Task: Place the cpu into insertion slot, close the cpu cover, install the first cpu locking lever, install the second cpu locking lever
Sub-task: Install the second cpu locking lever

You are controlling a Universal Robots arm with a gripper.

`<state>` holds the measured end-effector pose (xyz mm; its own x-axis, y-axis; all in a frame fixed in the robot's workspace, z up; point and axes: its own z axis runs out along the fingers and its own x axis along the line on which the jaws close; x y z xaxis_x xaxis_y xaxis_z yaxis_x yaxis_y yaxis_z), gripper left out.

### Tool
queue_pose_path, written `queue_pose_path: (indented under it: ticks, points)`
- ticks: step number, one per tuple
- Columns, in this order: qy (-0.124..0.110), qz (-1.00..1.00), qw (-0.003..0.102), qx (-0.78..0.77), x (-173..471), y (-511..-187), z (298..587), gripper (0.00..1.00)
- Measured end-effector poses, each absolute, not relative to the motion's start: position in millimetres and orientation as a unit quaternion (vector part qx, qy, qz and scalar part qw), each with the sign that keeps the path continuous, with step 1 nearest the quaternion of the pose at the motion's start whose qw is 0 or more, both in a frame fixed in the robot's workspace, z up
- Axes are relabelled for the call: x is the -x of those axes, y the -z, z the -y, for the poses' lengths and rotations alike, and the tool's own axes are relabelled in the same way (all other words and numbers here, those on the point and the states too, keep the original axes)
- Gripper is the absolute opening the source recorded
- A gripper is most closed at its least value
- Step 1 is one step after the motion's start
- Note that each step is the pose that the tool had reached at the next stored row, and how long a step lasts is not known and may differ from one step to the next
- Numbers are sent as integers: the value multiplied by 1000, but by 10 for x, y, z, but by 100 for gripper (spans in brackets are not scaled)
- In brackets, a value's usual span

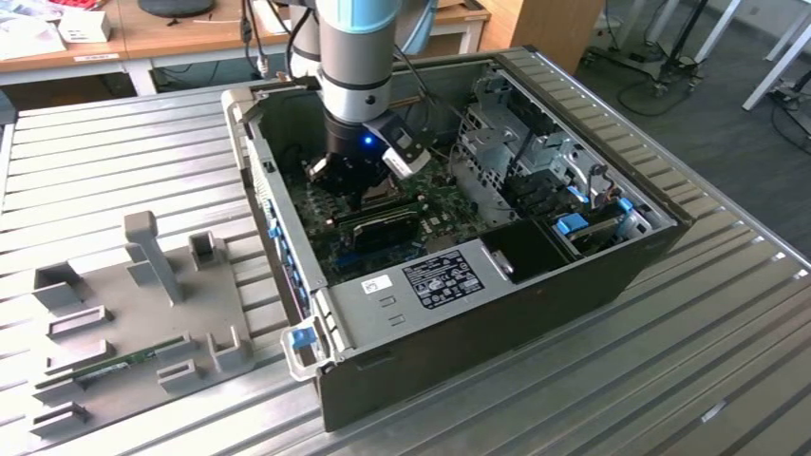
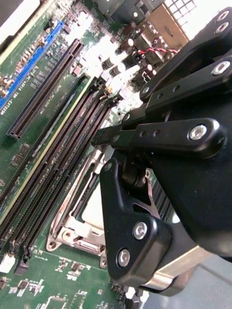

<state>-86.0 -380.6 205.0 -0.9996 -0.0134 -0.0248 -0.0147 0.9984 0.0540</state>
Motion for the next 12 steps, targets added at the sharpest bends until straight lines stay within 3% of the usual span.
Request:
queue_pose_path:
  ticks: [12]
  points:
    - [-32,-999,13,7,870,-2019,3806,11]
